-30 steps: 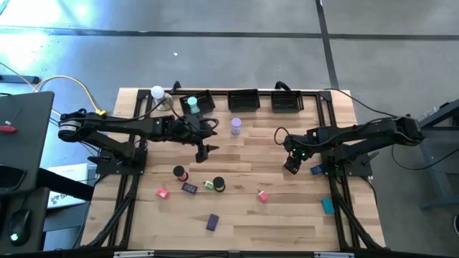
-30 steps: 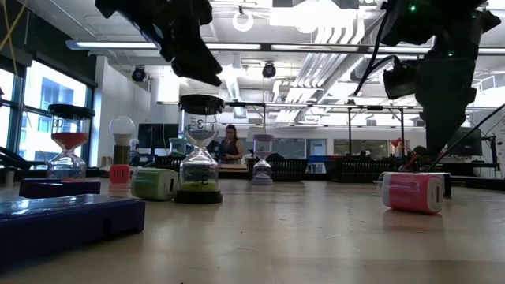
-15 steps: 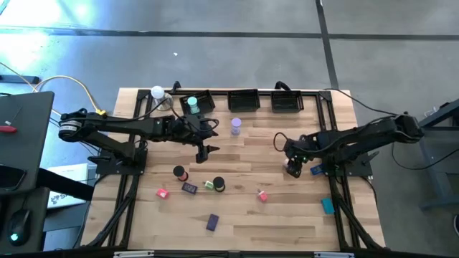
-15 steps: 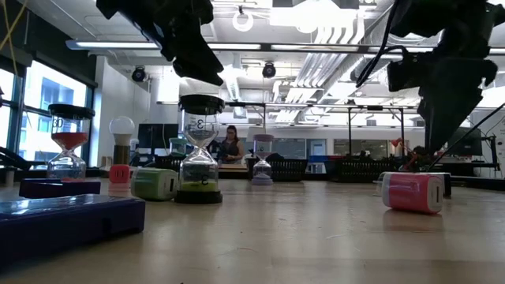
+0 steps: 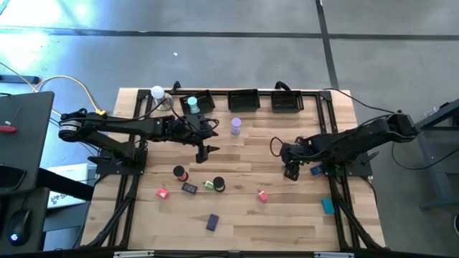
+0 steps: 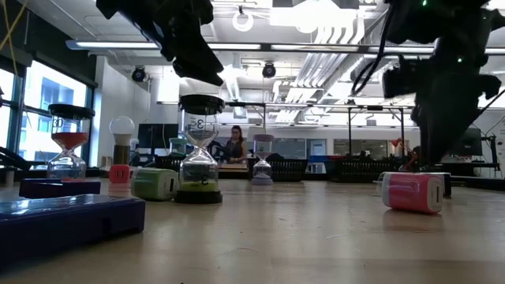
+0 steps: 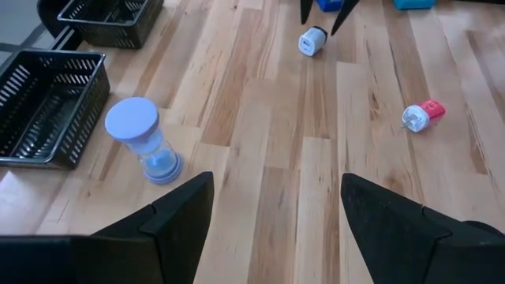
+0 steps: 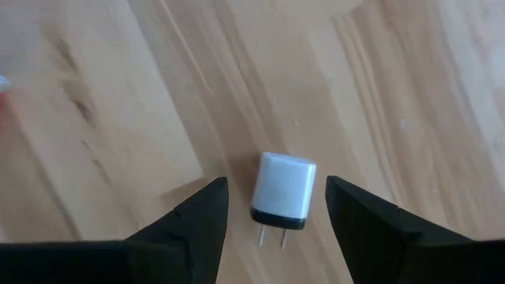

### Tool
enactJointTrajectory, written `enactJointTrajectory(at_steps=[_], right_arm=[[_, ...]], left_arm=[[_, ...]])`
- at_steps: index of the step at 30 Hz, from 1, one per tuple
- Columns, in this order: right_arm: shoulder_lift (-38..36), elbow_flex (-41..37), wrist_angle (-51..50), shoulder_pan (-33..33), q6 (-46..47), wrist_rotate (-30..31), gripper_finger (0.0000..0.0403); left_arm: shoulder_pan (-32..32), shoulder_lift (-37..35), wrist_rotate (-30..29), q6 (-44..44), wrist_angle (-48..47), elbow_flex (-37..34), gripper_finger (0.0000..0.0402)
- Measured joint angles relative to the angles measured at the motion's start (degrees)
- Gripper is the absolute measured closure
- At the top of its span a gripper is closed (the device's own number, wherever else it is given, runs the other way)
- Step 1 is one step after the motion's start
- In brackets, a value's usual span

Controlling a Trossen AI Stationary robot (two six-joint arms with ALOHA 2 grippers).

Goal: Pick & Place Office items
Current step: Put the white charger adapter into the right black bin

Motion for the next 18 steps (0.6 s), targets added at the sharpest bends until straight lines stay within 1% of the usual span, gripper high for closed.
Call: enactJointTrajectory(at_steps=[7,12,18], right_arm=[[6.3,0.0,1.0,0.0,-1.2,-0.2,0.0202],[10.0,0.0,1.4,0.0,-1.3,2.4,0.0202],[12.6,0.2,2.0,0.0,-2.9,2.0,0.0202]], left_arm=[[-0.1,0.0,0.0,0.1,0.0,0.0,0.0131],[-0.1,0.0,0.0,0.2,0.0,0.0,0.0131],[-0.1,0.0,0.0,0.2,0.0,0.0,0.0131]])
